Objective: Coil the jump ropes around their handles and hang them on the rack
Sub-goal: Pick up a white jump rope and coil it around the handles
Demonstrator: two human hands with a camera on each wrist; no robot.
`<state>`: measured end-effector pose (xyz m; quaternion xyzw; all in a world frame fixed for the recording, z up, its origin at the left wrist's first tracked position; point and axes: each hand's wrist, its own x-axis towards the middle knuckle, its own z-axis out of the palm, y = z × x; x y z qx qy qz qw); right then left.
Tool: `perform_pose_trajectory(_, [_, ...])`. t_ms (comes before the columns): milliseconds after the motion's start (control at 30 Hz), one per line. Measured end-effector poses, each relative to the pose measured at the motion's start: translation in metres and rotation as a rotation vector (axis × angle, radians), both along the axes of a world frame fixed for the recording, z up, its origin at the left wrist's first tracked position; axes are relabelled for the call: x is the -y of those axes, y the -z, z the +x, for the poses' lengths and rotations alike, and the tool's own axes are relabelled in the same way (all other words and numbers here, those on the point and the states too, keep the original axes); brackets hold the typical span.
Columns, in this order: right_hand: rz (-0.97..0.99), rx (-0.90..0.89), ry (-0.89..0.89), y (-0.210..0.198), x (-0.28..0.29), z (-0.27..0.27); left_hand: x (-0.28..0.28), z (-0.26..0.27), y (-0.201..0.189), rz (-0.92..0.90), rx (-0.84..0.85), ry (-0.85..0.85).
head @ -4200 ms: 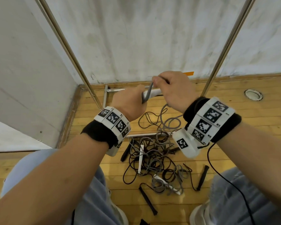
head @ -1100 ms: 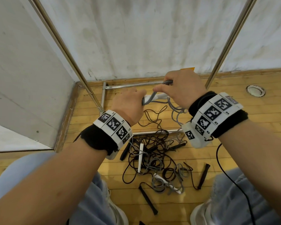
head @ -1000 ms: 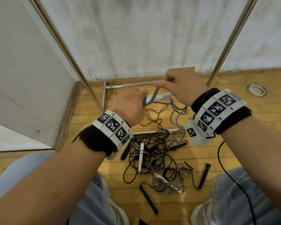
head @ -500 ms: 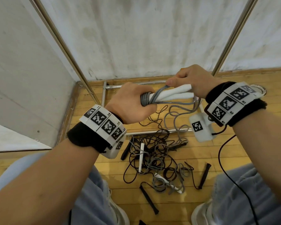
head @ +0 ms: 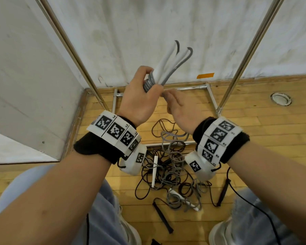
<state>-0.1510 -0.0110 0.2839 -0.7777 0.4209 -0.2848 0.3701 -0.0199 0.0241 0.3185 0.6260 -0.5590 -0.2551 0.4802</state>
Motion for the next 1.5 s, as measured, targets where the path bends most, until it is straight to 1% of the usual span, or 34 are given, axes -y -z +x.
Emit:
perform_pose_trajectory(100, [-0.140, -0.099, 0.018, 0.003, -0.002, 0.003, 0.003, 0.001, -0.001, 0.003, -0.009, -0.003])
perform_pose_trajectory(200, [-0.330, -0.384, 0.141, 0.003, 0.006, -0.003, 0.000, -0.006, -0.001, 0.022, 0.054, 0.057])
perform_pose_trajectory(233, [-0.359, -0.439, 0.167, 0.003, 0.009, -0.004, -0.001, -0.009, -0.001, 0.035, 0.075, 0.076])
perform_pose_trajectory(267, [-0.328, -0.431, 0.175, 0.004, 0.011, -0.003, -0.001, -0.012, 0.000, 0.049, 0.081, 0.088])
perform_pose_trajectory(300, [-0.228, -0.359, 0.159, 0.004, 0.011, -0.001, 0.000, -0.013, 0.000, 0.059, 0.070, 0.090])
perform_pose_trajectory(367, [0.077, -0.128, 0.079, 0.006, 0.004, 0.006, 0.002, -0.011, -0.001, 0.064, 0.010, 0.074])
perform_pose_trajectory(400, [0.191, -0.036, 0.043, 0.006, 0.000, 0.010, 0.003, -0.009, -0.002, 0.055, -0.018, 0.064])
perform_pose_trajectory(467, [0.276, 0.069, -0.017, 0.007, -0.004, 0.011, 0.004, -0.005, -0.003, 0.015, -0.032, 0.036])
perform_pose_trajectory(533, [0.295, 0.136, -0.030, 0.007, -0.005, 0.011, 0.005, 0.002, -0.002, -0.033, 0.023, -0.029])
perform_pose_trajectory(600, [0.233, 0.118, -0.016, 0.007, -0.003, 0.009, 0.007, 0.009, 0.001, -0.043, 0.109, -0.079])
perform_pose_trajectory(700, [0.026, -0.033, -0.003, 0.005, 0.001, 0.004, 0.006, 0.018, 0.006, 0.016, 0.305, -0.073])
perform_pose_trajectory(800, [-0.092, -0.192, -0.005, 0.001, 0.005, -0.004, 0.006, 0.023, 0.011, 0.062, 0.494, -0.042])
perform_pose_trajectory(967, [-0.160, -0.468, -0.048, -0.005, 0.008, -0.007, 0.009, 0.026, 0.027, 0.149, 0.650, 0.004])
perform_pose_trajectory(1033, [-0.154, -0.546, -0.070, -0.008, 0.008, -0.010, 0.011, 0.029, 0.030, 0.203, 0.710, -0.024])
perform_pose_trajectory(1133, [-0.155, -0.545, -0.135, -0.012, 0.008, -0.016, 0.013, 0.037, 0.032, 0.309, 0.799, -0.071])
perform_pose_trajectory(1233, [-0.253, -0.546, -0.191, -0.015, 0.002, -0.015, 0.013, 0.032, 0.037, 0.440, 0.871, -0.031])
perform_pose_trajectory(1300, [-0.323, -0.535, -0.202, -0.016, 0.000, -0.011, 0.011, 0.023, 0.041, 0.479, 0.922, -0.004])
perform_pose_trajectory(1367, [-0.379, -0.495, -0.177, -0.016, 0.003, -0.011, 0.009, 0.016, 0.043, 0.470, 0.961, 0.030])
perform_pose_trajectory(1500, [-0.417, -0.385, -0.106, -0.021, 0.013, -0.018, 0.003, 0.006, 0.043, 0.339, 0.978, 0.131])
